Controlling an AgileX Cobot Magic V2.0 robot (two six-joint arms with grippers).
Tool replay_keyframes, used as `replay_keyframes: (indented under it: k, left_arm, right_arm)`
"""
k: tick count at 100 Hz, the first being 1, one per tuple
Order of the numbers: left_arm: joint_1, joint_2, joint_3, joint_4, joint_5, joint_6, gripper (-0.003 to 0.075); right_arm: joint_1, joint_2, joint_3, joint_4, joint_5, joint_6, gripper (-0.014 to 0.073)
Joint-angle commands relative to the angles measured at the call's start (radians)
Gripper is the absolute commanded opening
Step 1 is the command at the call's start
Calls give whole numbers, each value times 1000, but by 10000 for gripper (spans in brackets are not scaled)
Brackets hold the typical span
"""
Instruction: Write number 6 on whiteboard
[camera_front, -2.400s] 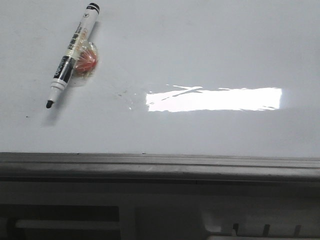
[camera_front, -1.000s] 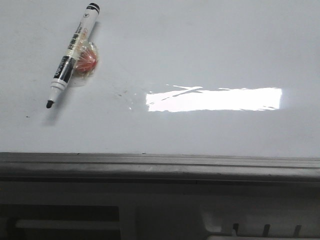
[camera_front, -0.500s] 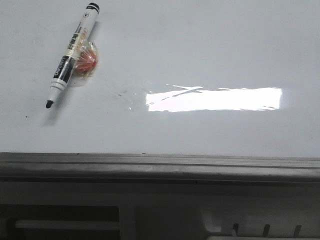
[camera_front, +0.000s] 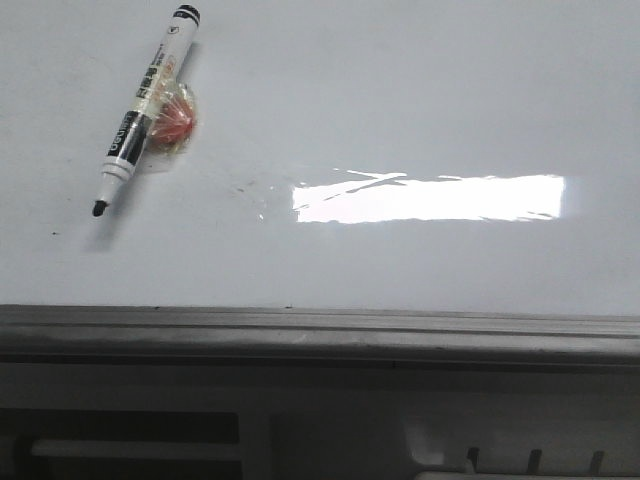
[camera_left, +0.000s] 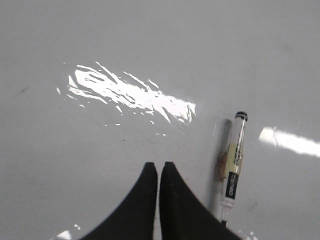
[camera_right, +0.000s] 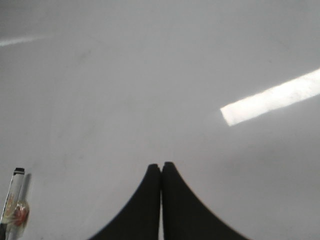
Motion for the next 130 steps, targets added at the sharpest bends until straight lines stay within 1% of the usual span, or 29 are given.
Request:
replay_keyframes:
  k: [1, 5, 9, 11, 14, 16, 18, 19, 24, 27, 33, 40, 61, 71, 80, 86, 95, 122, 130]
  left_arm:
    - [2, 118, -130, 121, 42, 2, 28]
    - [2, 164, -172, 142, 77, 7, 67]
    - [2, 230, -219, 144, 127, 41, 137]
    - [2, 249, -235, 144, 142, 55, 158]
    - [0, 296, -273, 134, 185, 90, 214]
    - [0, 315, -294, 132, 203, 103, 236]
    - [0, 343, -315, 123, 240, 120, 277]
    - [0, 353, -322, 119, 240, 125, 277]
    - [-4, 414, -365, 98, 302, 157, 334]
    - [-16, 451, -384, 86, 327, 165, 347]
    - [-60, 503, -413, 67, 321, 165, 349]
    - [-113, 550, -423, 48, 288, 165, 349]
    - [-288, 688, -423, -6, 188, 165, 349]
    - [-376, 767, -423, -6, 94, 165, 349]
    - [-427, 820, -423, -8, 13, 163, 349]
    - [-450, 860, -423, -11, -45, 163, 349]
    - [-456, 904, -423, -26, -92, 159, 349]
    - [-453, 995, -423, -26, -140, 159, 347]
    - [-453, 1016, -423, -26, -166, 159, 325]
  right_arm:
    - [-4, 40, -83, -8, 39, -72, -51]
    - [-4, 58, -107, -8, 80, -92, -40]
    - [-4, 73, -128, -8, 117, -113, -11]
    - [-4, 79, -140, -8, 129, -119, 2]
    - [-4, 94, -157, -8, 151, -137, 43]
    - [-4, 102, -169, -8, 166, -143, 62]
    - [-4, 112, -181, -8, 185, -154, 105]
    - [-4, 114, -185, -8, 185, -156, 116]
    - [-4, 134, -211, -8, 215, -160, 199]
    - [-4, 146, -224, -8, 228, -160, 244]
    - [-4, 173, -253, -8, 253, -166, 323]
    - [-4, 199, -277, -8, 282, -167, 363]
    - [-4, 229, -287, -8, 287, -173, 365]
    - [-4, 229, -287, -8, 287, -173, 365]
    - [-4, 229, -287, -8, 287, -175, 365]
    - [-4, 229, -287, -8, 287, -175, 365]
    - [-4, 229, -287, -8, 287, -175, 365]
    - [-4, 229, -287, -8, 289, -175, 365]
    - [-4, 229, -287, -8, 291, -175, 365]
